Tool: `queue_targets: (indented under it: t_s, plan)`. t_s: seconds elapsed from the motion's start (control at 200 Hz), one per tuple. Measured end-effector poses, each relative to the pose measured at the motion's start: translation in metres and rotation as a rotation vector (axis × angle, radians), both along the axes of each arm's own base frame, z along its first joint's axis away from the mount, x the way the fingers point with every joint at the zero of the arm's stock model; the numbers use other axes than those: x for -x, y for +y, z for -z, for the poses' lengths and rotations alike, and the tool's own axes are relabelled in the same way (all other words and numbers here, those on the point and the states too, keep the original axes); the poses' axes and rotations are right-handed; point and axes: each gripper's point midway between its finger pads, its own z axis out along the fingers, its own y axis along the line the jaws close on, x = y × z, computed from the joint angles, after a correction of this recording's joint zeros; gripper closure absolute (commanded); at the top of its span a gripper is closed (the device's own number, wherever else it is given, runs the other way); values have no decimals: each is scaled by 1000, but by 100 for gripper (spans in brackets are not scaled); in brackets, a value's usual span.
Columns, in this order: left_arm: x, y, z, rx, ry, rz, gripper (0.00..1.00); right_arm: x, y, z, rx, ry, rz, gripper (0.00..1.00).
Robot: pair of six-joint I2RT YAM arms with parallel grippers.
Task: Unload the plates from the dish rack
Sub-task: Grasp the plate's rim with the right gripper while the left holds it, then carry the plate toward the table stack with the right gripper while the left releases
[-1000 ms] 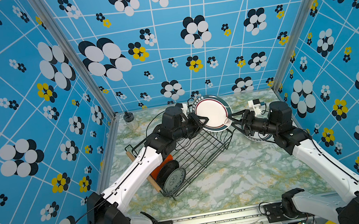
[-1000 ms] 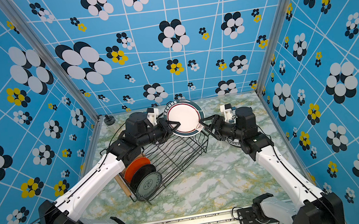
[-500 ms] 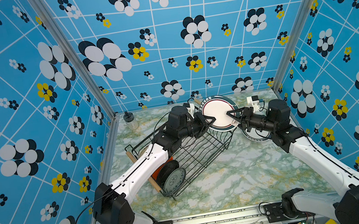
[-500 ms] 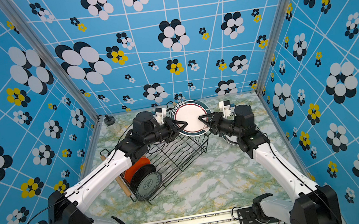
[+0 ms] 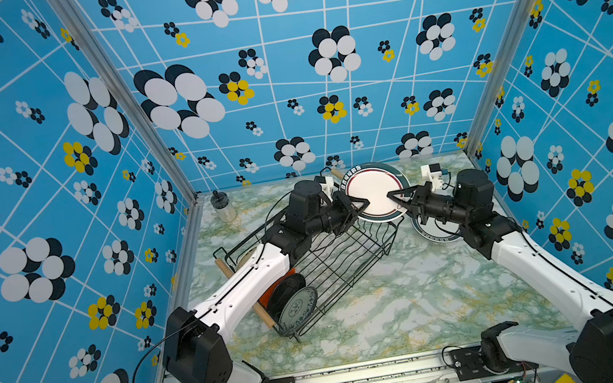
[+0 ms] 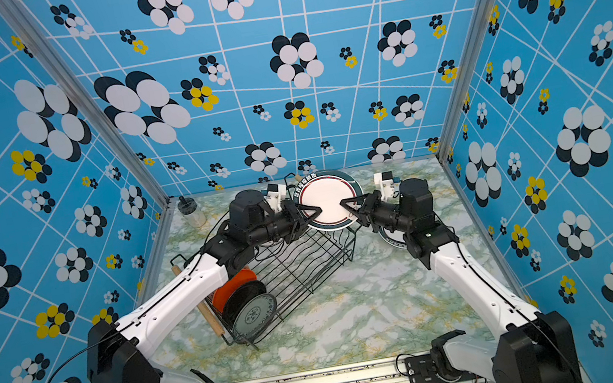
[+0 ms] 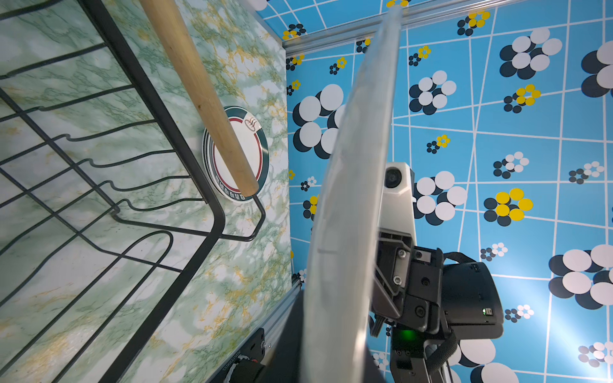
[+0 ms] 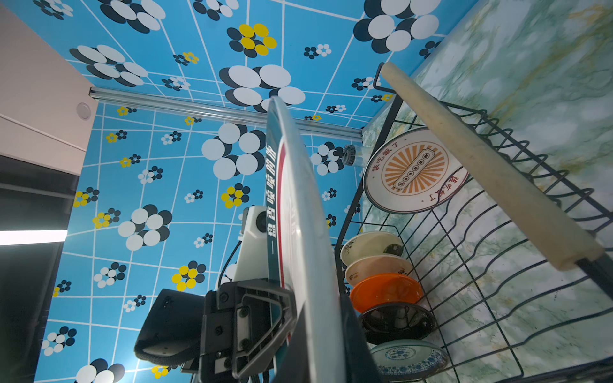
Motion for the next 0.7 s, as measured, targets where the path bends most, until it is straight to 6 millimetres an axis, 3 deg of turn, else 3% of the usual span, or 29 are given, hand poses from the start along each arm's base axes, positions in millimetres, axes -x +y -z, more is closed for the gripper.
queue_targets:
  t_s: [0.11,0.215,0.39,0.52,0.7]
  plan:
    - [2,-3,4,-10,-1,15,53,1,3,1,5,-5,-12,100]
    - [4,-5,3,-14,-17,31,44,1,4,2,14,-11,-16,100]
    - [5,-3,8,-51,-43,45,39,2,4,5,48,0,-25,100]
    - [6,7,11,-116,-61,55,37,-1,2,-8,102,-28,-32,100]
    - [2,45,-1,-242,-135,28,36,-10,-33,-32,193,-72,30,100]
